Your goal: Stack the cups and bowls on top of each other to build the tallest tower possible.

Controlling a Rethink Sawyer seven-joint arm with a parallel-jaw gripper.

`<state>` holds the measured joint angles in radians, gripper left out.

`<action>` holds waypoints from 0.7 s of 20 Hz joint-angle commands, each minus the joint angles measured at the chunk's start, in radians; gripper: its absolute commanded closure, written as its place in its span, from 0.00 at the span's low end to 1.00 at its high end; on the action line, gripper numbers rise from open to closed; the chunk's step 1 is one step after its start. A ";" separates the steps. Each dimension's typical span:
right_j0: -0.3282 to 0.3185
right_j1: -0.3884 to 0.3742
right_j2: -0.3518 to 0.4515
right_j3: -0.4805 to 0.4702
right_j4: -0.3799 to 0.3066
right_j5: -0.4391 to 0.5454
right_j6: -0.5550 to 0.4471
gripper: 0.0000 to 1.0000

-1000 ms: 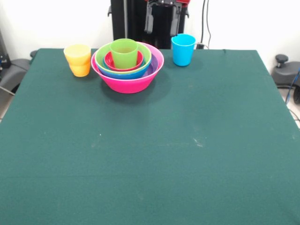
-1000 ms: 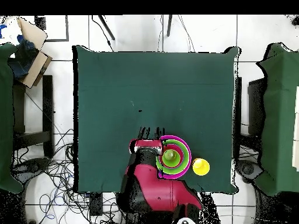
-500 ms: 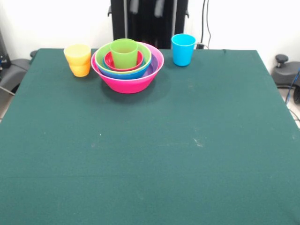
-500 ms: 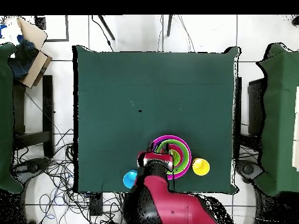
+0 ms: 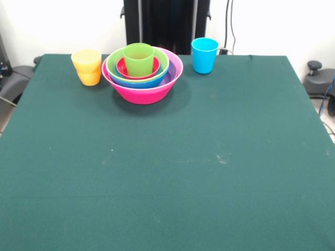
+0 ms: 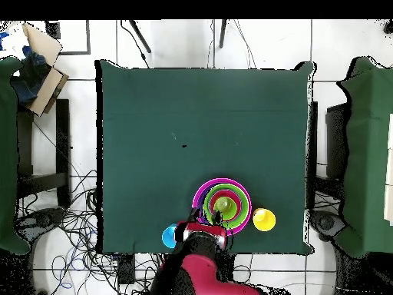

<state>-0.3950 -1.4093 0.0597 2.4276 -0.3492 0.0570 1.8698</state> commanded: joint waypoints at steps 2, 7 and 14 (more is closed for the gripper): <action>-0.025 -0.114 0.138 0.181 0.029 0.110 -0.082 0.00; -0.036 -0.243 0.159 0.266 0.244 0.181 -0.282 0.00; -0.072 -0.234 0.234 0.324 0.223 0.089 -0.220 0.00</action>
<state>-0.4419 -1.5528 0.2518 2.5443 -0.1463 0.0656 1.8698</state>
